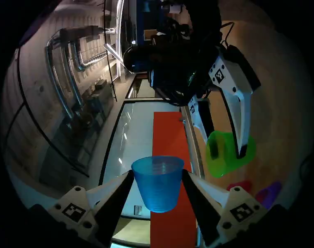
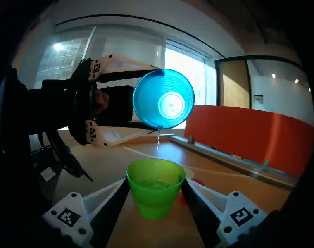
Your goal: Pour water
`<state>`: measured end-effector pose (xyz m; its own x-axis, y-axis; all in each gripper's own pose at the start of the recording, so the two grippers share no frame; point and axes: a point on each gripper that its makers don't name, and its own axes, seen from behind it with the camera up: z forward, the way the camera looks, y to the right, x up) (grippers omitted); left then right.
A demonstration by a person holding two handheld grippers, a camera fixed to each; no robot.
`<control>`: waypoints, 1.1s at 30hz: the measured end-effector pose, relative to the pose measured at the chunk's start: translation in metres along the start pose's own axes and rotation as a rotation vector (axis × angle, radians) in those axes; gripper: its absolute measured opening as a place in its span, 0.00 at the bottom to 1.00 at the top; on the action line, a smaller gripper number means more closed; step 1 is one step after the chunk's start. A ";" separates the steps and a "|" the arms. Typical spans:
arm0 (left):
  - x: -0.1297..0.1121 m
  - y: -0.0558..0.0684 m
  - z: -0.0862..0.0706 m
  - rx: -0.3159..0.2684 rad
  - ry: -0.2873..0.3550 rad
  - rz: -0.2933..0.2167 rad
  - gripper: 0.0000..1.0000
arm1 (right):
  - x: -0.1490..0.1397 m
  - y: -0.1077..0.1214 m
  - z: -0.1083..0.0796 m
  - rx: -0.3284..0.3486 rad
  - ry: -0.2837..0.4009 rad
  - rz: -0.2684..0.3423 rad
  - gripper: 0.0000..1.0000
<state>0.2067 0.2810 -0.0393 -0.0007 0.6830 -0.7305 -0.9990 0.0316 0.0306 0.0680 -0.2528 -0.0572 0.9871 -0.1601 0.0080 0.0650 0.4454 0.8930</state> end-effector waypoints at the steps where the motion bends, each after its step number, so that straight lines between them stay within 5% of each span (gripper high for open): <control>1: 0.000 0.000 0.000 0.000 0.000 0.001 0.85 | 0.000 0.000 0.000 0.000 0.000 0.000 0.90; 12: -0.004 0.004 0.001 -0.003 -0.009 -0.051 0.84 | 0.000 0.001 -0.001 -0.006 -0.002 0.000 0.90; 33: -0.027 -0.003 -0.003 0.057 -0.058 -0.455 0.85 | 0.005 0.003 -0.005 -0.020 0.002 -0.006 0.90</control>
<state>0.2101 0.2607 -0.0215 0.4413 0.6299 -0.6391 -0.8932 0.3769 -0.2454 0.0741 -0.2482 -0.0566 0.9869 -0.1611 0.0018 0.0739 0.4620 0.8838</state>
